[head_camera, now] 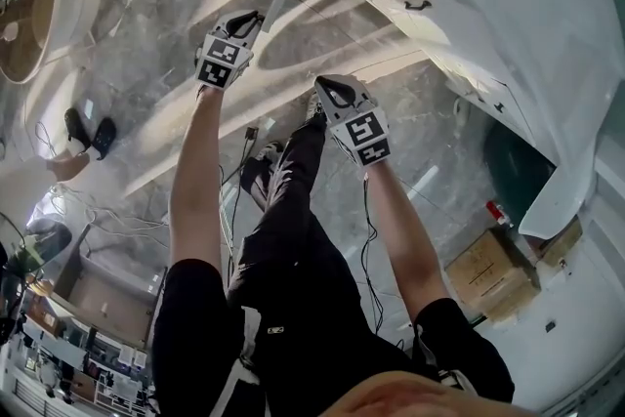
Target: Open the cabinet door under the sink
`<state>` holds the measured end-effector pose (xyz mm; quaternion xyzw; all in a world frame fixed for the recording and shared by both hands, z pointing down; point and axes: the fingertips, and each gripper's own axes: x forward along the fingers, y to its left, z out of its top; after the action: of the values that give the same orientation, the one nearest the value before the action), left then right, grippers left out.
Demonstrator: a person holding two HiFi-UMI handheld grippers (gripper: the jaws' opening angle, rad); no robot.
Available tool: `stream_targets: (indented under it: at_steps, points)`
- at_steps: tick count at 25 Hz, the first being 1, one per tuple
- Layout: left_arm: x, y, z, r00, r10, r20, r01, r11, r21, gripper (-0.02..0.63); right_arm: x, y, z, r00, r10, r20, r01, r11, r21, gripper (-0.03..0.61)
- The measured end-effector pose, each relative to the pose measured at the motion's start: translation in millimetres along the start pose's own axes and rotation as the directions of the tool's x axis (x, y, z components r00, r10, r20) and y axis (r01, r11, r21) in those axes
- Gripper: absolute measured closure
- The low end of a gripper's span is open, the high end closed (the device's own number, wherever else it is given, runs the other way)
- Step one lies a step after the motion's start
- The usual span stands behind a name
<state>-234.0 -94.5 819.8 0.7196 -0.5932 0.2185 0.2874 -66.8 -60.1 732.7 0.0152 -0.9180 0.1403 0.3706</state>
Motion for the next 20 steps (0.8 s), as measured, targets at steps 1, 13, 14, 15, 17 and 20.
stream_targets:
  at_steps: [1, 13, 14, 15, 17, 20]
  points:
    - [-1.3, 2.2, -0.5, 1.0, -0.002, 0.001, 0.002, 1.0, -0.001, 0.571, 0.3, 2.9, 0.1, 1.0, 0.003, 0.0, -0.003, 1.0, -0.004, 0.518]
    - [-6.8, 9.2, -2.1, 0.999, 0.03, 0.028, -0.03, 1.0, -0.001, 0.559, -7.9, 16.8, -14.6, 1.0, -0.016, -0.004, 0.016, 1.0, -0.01, 0.518]
    - [-9.1, 12.0, -3.0, 0.999, 0.034, 0.034, -0.033, 0.999, -0.015, 0.549, -7.8, 18.8, -15.4, 1.0, -0.015, -0.004, 0.015, 1.0, -0.012, 0.518]
    - [-11.9, 14.0, -4.2, 0.999, 0.034, 0.038, -0.033, 0.999, -0.026, 0.549, -7.8, 19.9, -16.0, 1.0, -0.015, -0.002, 0.015, 1.0, -0.012, 0.518]
    - [-19.3, 15.0, -9.8, 0.999, 0.026, 0.034, -0.025, 0.999, -0.036, 0.536, -8.2, 21.2, -15.8, 1.0, -0.018, 0.003, 0.018, 1.0, -0.01, 0.518]
    - [-33.3, 13.2, -21.9, 0.999, 0.017, 0.033, -0.016, 0.999, -0.048, 0.531, -7.2, 26.1, -16.4, 1.0, -0.02, -0.001, 0.02, 1.0, -0.004, 0.518]
